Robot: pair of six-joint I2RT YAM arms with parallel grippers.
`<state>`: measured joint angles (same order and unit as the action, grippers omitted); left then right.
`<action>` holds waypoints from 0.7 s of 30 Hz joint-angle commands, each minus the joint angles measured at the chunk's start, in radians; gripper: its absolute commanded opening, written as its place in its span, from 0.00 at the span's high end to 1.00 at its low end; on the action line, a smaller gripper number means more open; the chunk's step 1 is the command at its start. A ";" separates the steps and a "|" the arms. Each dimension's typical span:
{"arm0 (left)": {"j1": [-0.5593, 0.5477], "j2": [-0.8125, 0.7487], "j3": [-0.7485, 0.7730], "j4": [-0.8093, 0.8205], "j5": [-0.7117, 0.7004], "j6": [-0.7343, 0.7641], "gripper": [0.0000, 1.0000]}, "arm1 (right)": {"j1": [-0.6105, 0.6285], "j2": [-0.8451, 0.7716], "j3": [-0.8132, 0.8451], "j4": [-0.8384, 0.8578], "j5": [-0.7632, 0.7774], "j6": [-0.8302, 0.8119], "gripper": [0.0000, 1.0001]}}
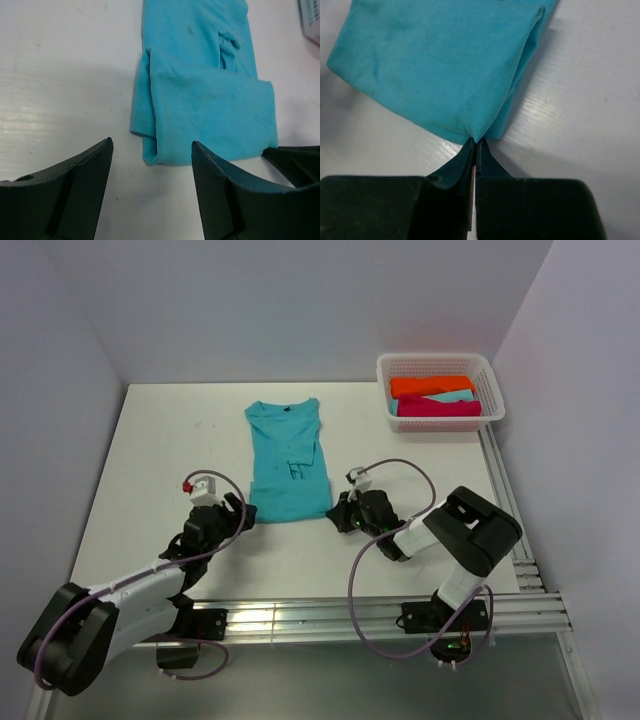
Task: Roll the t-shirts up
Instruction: Roll the tshirt
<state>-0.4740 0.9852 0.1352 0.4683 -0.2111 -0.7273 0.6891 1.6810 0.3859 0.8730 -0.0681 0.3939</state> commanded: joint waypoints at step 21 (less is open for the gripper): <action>-0.187 0.177 0.110 0.066 0.170 0.200 0.41 | -0.095 -0.124 -0.108 -0.057 0.045 0.016 0.99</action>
<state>-0.6449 1.1442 0.2119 0.4904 -0.0753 -0.5636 0.6098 1.5673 0.2745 0.8543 -0.0380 0.4263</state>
